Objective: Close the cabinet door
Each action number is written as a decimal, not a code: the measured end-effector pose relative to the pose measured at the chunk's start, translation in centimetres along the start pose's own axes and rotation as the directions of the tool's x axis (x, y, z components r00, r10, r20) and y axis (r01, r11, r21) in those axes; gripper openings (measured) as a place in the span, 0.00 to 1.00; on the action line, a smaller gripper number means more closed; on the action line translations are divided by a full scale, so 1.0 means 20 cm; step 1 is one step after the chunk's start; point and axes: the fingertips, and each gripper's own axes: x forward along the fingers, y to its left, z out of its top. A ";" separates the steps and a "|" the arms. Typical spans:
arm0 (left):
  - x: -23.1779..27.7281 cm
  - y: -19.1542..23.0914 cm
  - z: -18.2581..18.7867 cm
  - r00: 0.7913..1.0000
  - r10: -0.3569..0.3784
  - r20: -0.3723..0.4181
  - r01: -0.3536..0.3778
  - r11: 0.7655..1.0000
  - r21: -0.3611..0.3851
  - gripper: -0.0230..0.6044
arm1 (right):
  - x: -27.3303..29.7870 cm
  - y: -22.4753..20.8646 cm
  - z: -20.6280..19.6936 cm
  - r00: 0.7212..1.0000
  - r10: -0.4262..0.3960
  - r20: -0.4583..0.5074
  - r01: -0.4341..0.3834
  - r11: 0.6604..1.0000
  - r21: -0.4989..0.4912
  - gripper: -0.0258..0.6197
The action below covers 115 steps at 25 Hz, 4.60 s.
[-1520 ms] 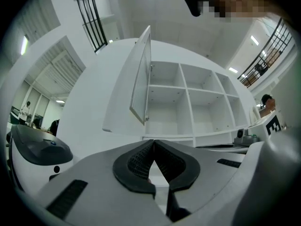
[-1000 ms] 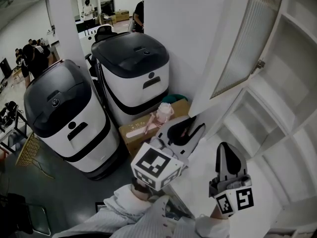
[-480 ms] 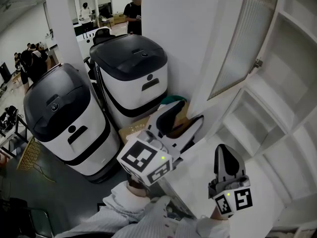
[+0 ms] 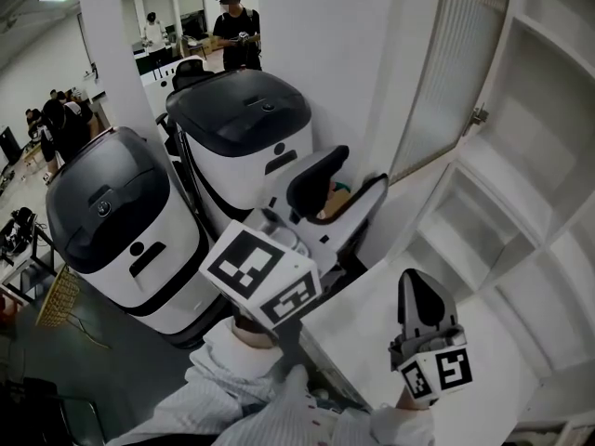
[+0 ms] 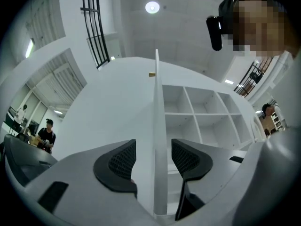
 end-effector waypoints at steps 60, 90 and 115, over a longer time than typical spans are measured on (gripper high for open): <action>0.18 -0.52 0.06 0.998 0.045 -0.040 -0.041 0.995 0.096 0.19 | -0.61 -0.43 -0.12 0.980 -0.189 -0.069 0.192 0.981 0.040 0.06; 0.52 -1.12 -0.11 0.984 0.174 -0.029 -0.163 0.961 0.223 0.31 | -1.20 -0.92 -0.11 0.986 -0.156 -0.056 0.158 0.987 0.041 0.06; 0.91 -1.38 -0.30 0.995 0.084 -0.062 -0.066 0.969 0.240 0.37 | -1.49 -1.21 -0.19 0.965 -0.252 -0.072 0.257 0.964 0.062 0.06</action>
